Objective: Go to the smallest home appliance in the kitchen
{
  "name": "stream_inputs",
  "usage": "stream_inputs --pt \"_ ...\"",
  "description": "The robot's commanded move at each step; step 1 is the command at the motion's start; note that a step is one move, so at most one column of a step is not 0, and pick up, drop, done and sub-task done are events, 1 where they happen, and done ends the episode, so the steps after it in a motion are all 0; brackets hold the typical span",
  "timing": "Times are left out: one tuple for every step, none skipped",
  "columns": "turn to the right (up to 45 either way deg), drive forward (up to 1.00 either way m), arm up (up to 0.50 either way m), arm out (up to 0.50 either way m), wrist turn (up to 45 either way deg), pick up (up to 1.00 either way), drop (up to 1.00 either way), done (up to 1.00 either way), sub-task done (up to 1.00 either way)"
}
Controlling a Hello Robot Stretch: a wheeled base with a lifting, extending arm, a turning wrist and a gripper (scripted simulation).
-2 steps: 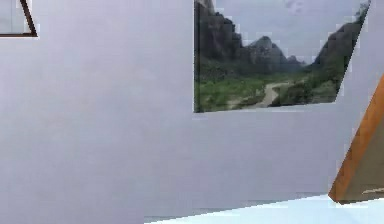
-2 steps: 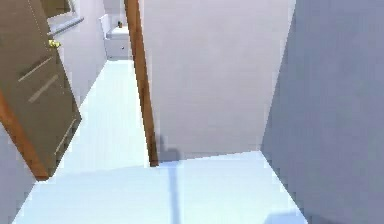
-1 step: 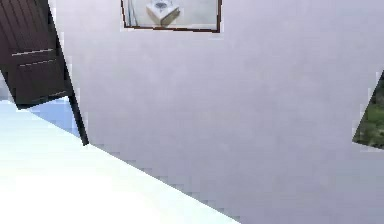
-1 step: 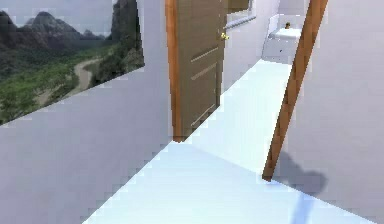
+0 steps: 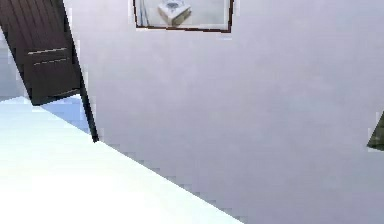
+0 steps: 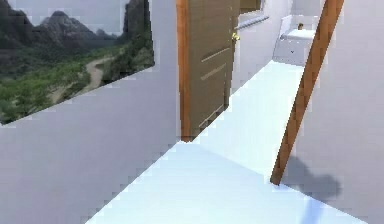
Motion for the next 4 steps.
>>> stream_inputs --pt "18.0 0.0 0.0 0.0 0.0 0.0 0.0 0.0 0.0" --pt "0.0 0.1 0.0 0.0 0.0 0.0 0.0 0.0 0.0" --pt "-24.0 0.0 0.0 0.0 0.0 0.0 0.0 0.0 0.0" --pt "0.0 0.2 0.0 0.0 0.0 0.0 0.0 0.0 0.0"
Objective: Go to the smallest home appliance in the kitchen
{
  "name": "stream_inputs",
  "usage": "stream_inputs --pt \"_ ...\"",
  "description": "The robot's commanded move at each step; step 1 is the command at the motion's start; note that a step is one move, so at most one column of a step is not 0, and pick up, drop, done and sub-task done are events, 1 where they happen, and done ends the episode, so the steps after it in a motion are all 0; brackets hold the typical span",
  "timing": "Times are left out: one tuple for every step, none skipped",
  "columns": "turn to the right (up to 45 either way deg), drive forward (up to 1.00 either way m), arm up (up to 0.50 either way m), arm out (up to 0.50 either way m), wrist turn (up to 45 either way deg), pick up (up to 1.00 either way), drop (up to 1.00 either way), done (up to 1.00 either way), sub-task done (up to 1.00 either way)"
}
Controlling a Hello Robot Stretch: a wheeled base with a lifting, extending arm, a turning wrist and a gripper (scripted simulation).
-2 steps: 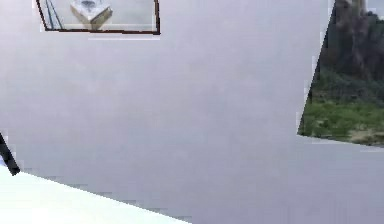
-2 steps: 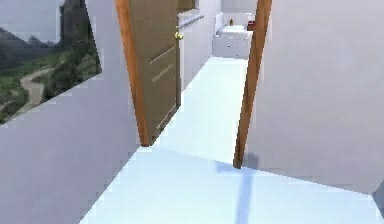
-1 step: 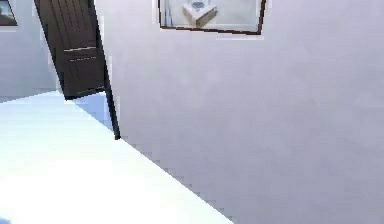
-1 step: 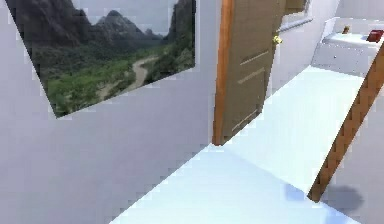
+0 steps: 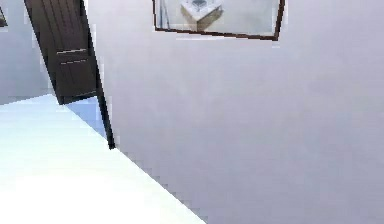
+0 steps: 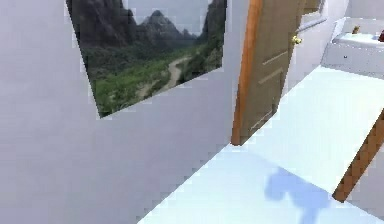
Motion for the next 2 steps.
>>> stream_inputs --pt "-45.0 0.0 0.0 0.0 0.0 0.0 0.0 0.0 0.0" --pt "0.0 1.0 0.0 0.0 0.0 0.0 0.0 0.0 0.0"
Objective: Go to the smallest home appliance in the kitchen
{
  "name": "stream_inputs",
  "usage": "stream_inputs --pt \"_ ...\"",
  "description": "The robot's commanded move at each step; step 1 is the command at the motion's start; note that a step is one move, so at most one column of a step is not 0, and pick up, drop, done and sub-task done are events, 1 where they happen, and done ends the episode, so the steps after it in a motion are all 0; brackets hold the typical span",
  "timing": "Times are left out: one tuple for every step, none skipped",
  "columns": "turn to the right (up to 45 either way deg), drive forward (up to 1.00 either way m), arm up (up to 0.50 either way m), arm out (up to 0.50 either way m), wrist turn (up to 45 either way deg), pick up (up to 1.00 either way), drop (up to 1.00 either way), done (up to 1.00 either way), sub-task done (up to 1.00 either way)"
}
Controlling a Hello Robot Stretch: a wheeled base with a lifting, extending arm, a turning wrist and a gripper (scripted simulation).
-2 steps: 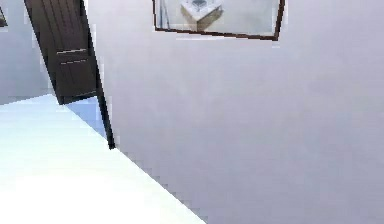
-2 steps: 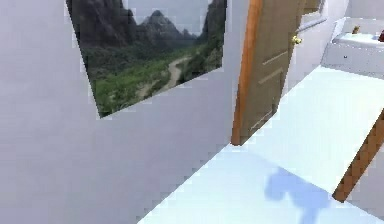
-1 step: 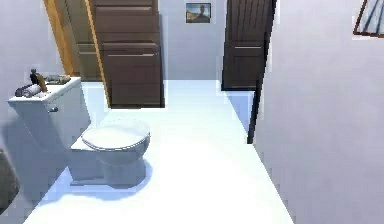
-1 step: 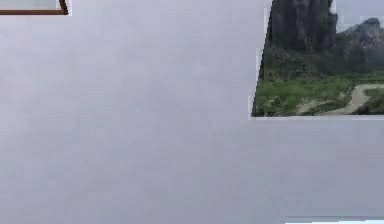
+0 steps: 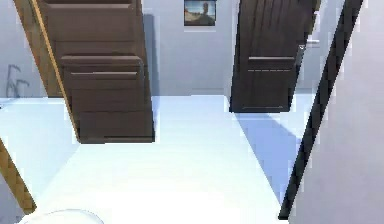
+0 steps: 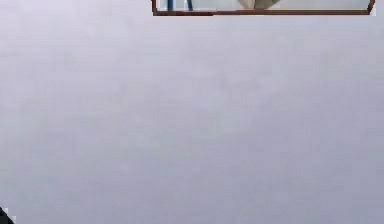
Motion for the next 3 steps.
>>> stream_inputs --pt "-12.0 0.0 0.0 0.0 0.0 0.0 0.0 0.0 0.0" --pt "0.0 0.2 0.0 0.0 0.0 0.0 0.0 0.0 0.0" --pt "42.0 0.0 0.0 0.0 0.0 0.0 0.0 0.0 0.0"
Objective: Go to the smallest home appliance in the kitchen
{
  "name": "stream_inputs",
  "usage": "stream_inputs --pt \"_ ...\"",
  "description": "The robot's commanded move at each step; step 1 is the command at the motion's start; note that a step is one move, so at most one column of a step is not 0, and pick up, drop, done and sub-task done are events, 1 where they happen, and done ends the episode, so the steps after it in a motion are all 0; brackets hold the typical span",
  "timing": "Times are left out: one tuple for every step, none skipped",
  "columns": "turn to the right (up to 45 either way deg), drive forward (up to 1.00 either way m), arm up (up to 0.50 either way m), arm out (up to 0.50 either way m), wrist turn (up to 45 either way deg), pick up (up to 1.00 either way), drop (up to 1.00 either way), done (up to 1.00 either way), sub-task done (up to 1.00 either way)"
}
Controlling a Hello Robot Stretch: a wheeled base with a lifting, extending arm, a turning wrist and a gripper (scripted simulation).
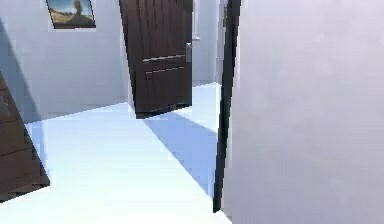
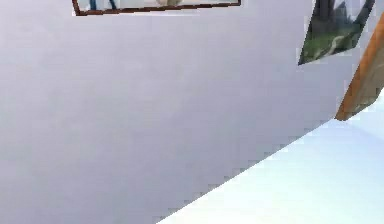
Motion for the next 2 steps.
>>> stream_inputs --pt "0.0 0.5 0.0 0.0 0.0 0.0 0.0 0.0 0.0" --pt "-45.0 0.0 0.0 0.0 0.0 0.0 0.0 0.0 0.0"
